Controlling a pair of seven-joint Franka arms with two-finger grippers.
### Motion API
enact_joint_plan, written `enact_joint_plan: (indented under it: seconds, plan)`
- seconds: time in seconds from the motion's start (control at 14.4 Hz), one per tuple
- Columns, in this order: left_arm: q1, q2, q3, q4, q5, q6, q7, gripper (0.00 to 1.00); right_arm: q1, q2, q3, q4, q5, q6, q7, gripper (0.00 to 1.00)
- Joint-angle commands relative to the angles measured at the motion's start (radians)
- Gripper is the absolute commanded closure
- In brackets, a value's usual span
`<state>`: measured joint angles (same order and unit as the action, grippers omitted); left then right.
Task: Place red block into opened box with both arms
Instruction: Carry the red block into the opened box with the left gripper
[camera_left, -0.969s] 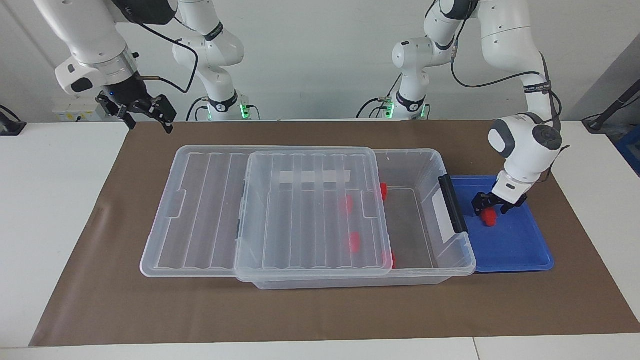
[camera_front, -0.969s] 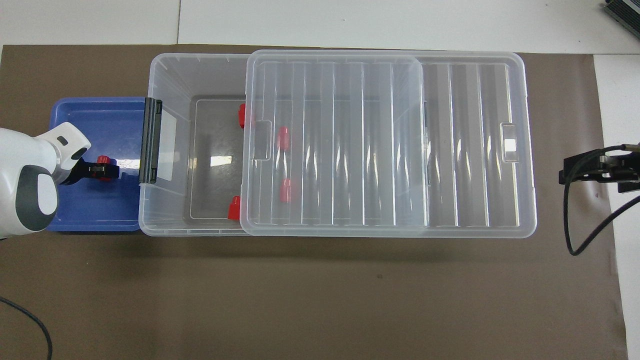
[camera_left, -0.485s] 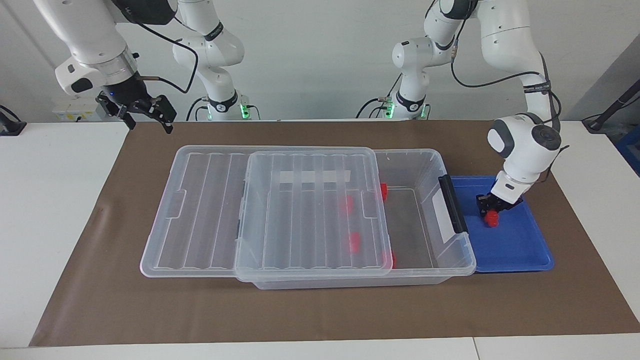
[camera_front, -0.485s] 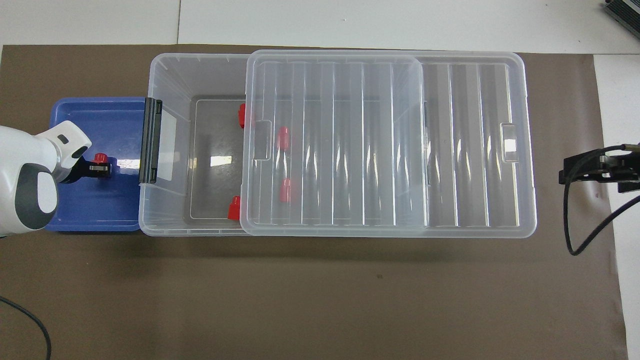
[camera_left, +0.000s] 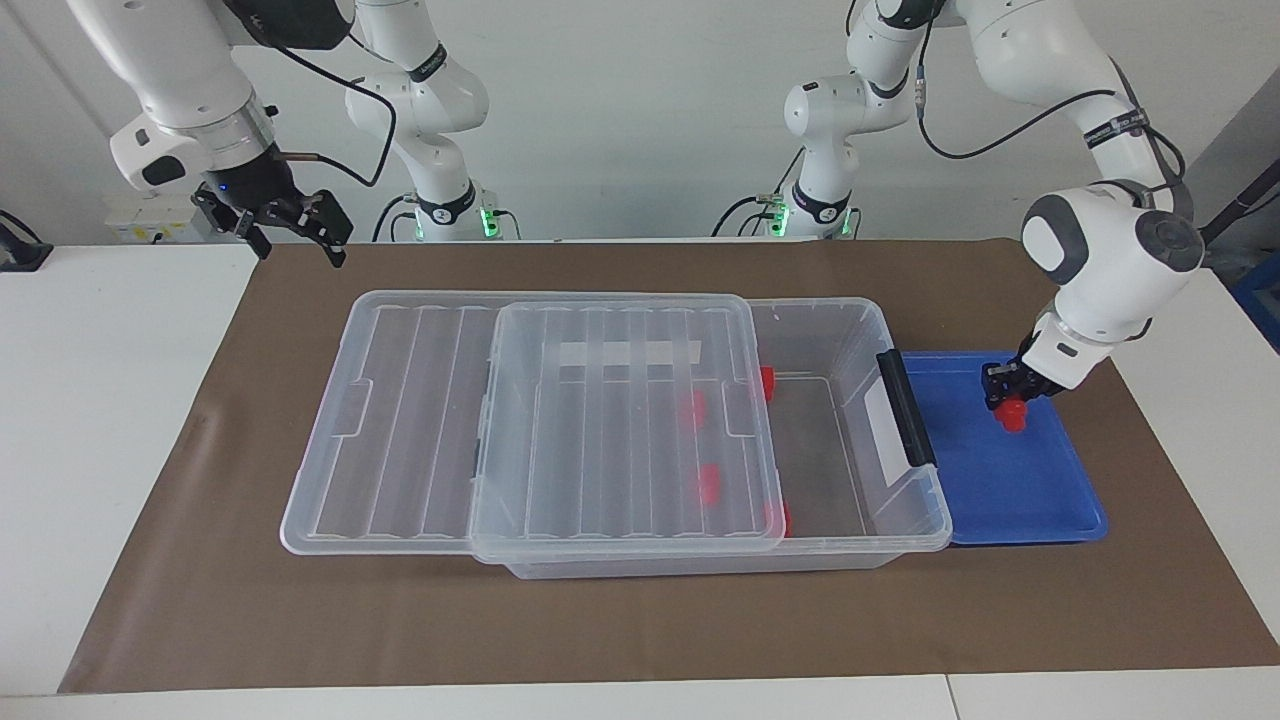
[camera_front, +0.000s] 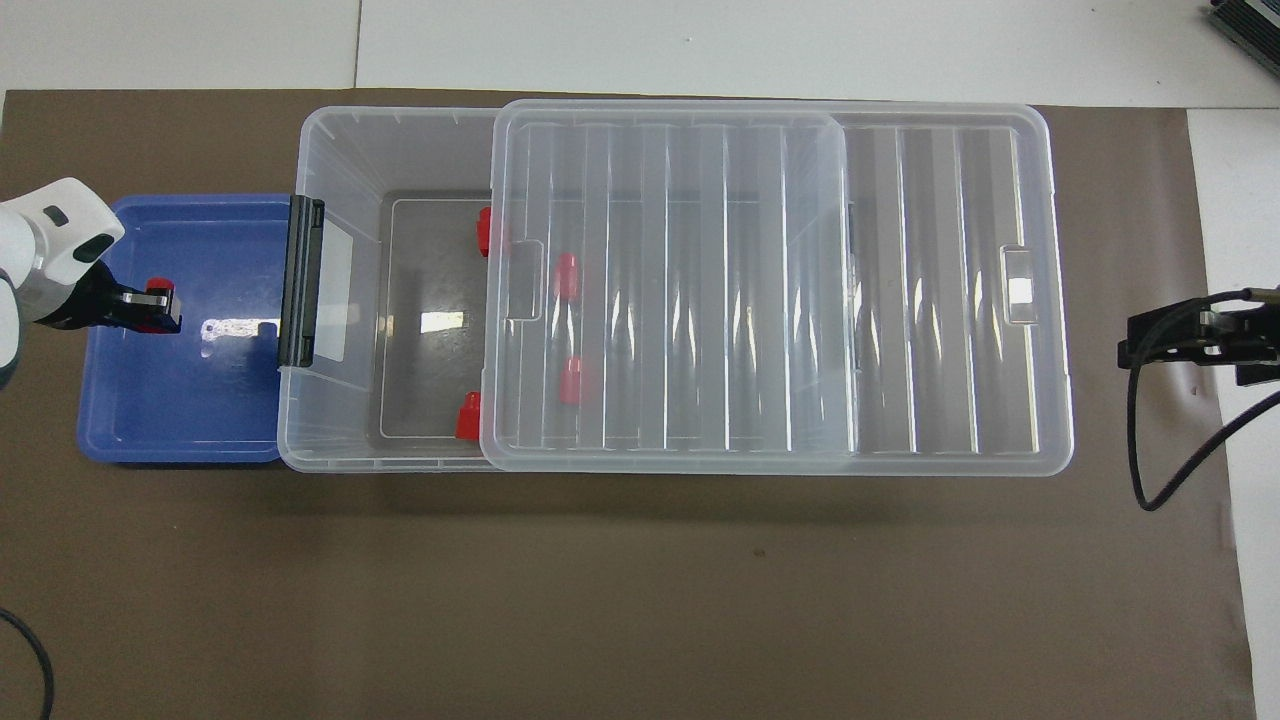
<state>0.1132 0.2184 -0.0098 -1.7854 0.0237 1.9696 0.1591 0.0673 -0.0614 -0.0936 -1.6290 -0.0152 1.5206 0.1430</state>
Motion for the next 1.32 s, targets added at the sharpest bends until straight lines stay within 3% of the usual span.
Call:
enact_joint_plan:
  seconds: [0.0, 0.28, 0.48, 0.83, 1.25]
  plan:
    - [-0.055, -0.027, 0.007, 0.096, 0.002, -0.156, -0.093, 1.0, -0.017, -0.005, 0.005, -0.003, 0.006, 0.001, -0.029, 0.0]
    - [-0.167, -0.027, 0.007, 0.224, 0.001, -0.291, -0.301, 1.0, -0.017, -0.005, 0.005, -0.003, 0.006, -0.003, -0.029, 0.0]
    - [-0.266, -0.025, 0.007, 0.241, -0.014, -0.298, -0.484, 1.0, -0.017, -0.005, 0.003, -0.003, 0.006, -0.008, -0.034, 0.0]
    - [-0.4, -0.027, 0.007, 0.164, -0.025, -0.141, -0.619, 1.0, -0.017, -0.006, -0.003, -0.005, 0.006, -0.011, -0.059, 0.0]
    - [-0.443, 0.008, 0.007, 0.009, -0.018, 0.102, -0.639, 1.0, -0.017, -0.008, -0.005, -0.005, 0.006, -0.013, -0.059, 0.0]
